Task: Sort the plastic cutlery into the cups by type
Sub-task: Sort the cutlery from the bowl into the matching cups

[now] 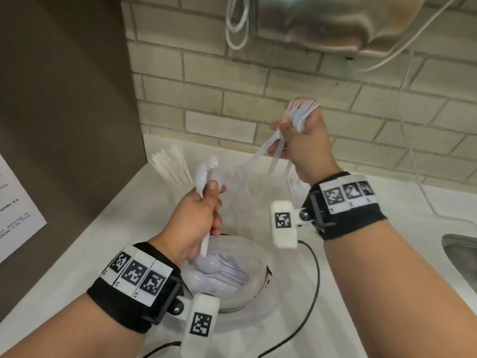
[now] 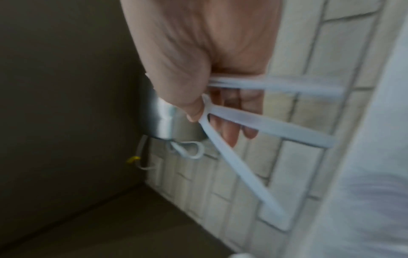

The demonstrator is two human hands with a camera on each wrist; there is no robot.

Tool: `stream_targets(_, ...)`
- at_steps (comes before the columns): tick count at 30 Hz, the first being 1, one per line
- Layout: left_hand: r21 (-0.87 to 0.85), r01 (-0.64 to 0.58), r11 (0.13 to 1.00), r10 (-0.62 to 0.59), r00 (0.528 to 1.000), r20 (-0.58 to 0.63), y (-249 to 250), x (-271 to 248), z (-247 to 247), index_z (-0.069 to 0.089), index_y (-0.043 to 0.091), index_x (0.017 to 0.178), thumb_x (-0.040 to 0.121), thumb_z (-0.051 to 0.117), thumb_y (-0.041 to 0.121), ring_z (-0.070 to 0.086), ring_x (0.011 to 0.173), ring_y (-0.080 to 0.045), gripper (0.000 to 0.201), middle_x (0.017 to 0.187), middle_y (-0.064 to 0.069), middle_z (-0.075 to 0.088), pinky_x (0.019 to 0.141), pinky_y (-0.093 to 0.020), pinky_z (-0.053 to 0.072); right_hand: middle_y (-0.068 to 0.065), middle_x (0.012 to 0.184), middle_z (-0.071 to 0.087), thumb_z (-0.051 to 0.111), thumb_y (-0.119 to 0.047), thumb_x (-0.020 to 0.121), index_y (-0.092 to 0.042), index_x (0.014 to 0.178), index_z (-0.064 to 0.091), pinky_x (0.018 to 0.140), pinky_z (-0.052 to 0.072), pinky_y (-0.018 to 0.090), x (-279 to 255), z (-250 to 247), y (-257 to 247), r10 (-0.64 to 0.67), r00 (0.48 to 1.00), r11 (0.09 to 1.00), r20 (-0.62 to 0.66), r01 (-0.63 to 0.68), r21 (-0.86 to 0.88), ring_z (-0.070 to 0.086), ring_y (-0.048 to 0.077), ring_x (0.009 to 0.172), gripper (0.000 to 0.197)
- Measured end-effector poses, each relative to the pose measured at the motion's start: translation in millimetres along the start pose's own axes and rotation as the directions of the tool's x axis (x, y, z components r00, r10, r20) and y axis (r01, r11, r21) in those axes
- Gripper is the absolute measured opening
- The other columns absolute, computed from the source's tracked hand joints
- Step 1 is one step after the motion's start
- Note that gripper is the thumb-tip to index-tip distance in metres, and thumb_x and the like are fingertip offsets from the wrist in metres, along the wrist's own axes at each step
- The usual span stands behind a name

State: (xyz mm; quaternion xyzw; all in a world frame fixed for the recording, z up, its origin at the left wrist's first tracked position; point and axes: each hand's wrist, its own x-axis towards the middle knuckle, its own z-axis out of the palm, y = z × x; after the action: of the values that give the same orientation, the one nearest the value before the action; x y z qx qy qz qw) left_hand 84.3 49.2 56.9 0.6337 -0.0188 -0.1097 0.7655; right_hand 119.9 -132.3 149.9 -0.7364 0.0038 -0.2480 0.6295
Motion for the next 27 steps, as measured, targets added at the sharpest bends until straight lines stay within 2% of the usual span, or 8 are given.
stream_targets(5,-0.074,-0.04,0.996,0.036,0.998,-0.05,13.0,2.5,1.2,0.057,0.015,0.112,0.097,0.044,0.042,0.044,0.043,-0.01,0.034,0.075,-0.001,0.042,0.04,-0.024,0.042,0.005,0.081,0.051,0.041,0.008,0.095,-0.014,0.117,0.047,0.069,0.06,0.041,19.0,25.2,36.8,0.079,0.994,0.993,0.076,-0.086,0.083,0.055,0.015,0.066,0.032)
stream_targets(9,-0.089,-0.065,0.994,0.059,0.996,-0.068,12.8,4.9,-1.3,0.057,0.013,0.113,0.097,0.044,0.041,0.041,0.042,-0.01,0.035,0.075,-0.002,0.042,0.039,-0.023,0.039,0.002,0.081,0.055,0.041,-0.007,0.1,-0.021,0.119,0.052,0.066,0.055,0.039,24.4,37.6,55.0,0.029,0.991,0.999,0.128,-0.025,-0.03,0.053,0.017,0.057,0.026)
stream_targets(12,-0.094,-0.063,0.994,0.056,0.995,-0.077,10.3,5.5,-3.8,0.057,0.012,0.113,0.096,0.045,0.042,0.04,0.043,-0.009,0.036,0.074,-0.001,0.043,0.039,-0.023,0.038,0.003,0.084,0.055,0.043,-0.012,0.1,-0.027,0.114,0.053,0.069,0.056,0.042,21.7,43.0,75.5,0.081,0.984,0.996,0.157,-0.076,-0.038,0.052,0.016,0.058,0.023)
stream_targets(14,-0.096,-0.051,0.994,0.043,0.996,-0.078,9.3,5.5,-4.7,0.057,0.012,0.114,0.096,0.045,0.041,0.039,0.043,-0.009,0.036,0.074,-0.001,0.042,0.039,-0.023,0.038,0.005,0.088,0.057,0.054,-0.011,0.095,-0.024,0.114,0.054,0.071,0.054,0.042,17.4,43.5,89.4,0.148,0.973,0.989,0.179,-0.147,-0.02,0.056,0.018,0.066,0.023)
stream_targets(19,-0.081,-0.022,0.997,0.017,0.998,-0.064,6.8,4.9,-4.5,0.058,0.014,0.112,0.095,0.045,0.043,0.039,0.044,-0.008,0.036,0.072,0.0,0.042,0.041,-0.024,0.038,0.002,0.112,0.062,0.081,-0.019,0.073,-0.028,0.115,0.052,0.087,0.046,0.023,20.9,32.9,102.3,0.274,0.95,0.96,0.148,-0.279,0.013,0.061,0.013,0.103,0.051)
stream_targets(23,-0.064,-0.025,0.998,0.023,1.0,-0.021,4.5,4.0,-0.5,0.059,0.013,0.112,0.095,0.045,0.043,0.04,0.046,-0.009,0.037,0.071,0.001,0.042,0.043,-0.025,0.039,-0.003,0.109,0.067,0.063,-0.027,0.091,-0.021,0.11,0.064,0.085,0.042,0.02,21.2,29.8,96.1,0.272,0.954,0.961,0.127,-0.264,-0.077,0.059,0.011,0.103,0.02)
stream_targets(25,-0.036,-0.029,0.999,0.03,0.999,0.021,3.6,3.2,1.5,0.061,0.012,0.11,0.096,0.043,0.042,0.042,0.047,-0.01,0.038,0.068,0.002,0.043,0.044,-0.025,0.041,-0.002,0.113,0.067,0.056,-0.028,0.095,-0.015,0.111,0.068,0.087,0.04,0.021,17.2,27.9,94.5,0.259,0.955,0.949,0.146,-0.223,-0.225,0.058,0.012,0.106,0.023)
stream_targets(27,-0.023,-0.015,1.0,0.017,0.997,0.077,3.8,1.7,2.4,0.062,0.01,0.107,0.094,0.043,0.044,0.044,0.048,-0.011,0.042,0.066,0.003,0.046,0.044,-0.025,0.043,-0.003,0.114,0.066,0.055,-0.03,0.096,-0.015,0.114,0.067,0.089,0.04,0.021,11.2,24.4,82.1,0.218,0.967,0.959,0.13,-0.188,-0.212,0.057,0.011,0.108,0.026)
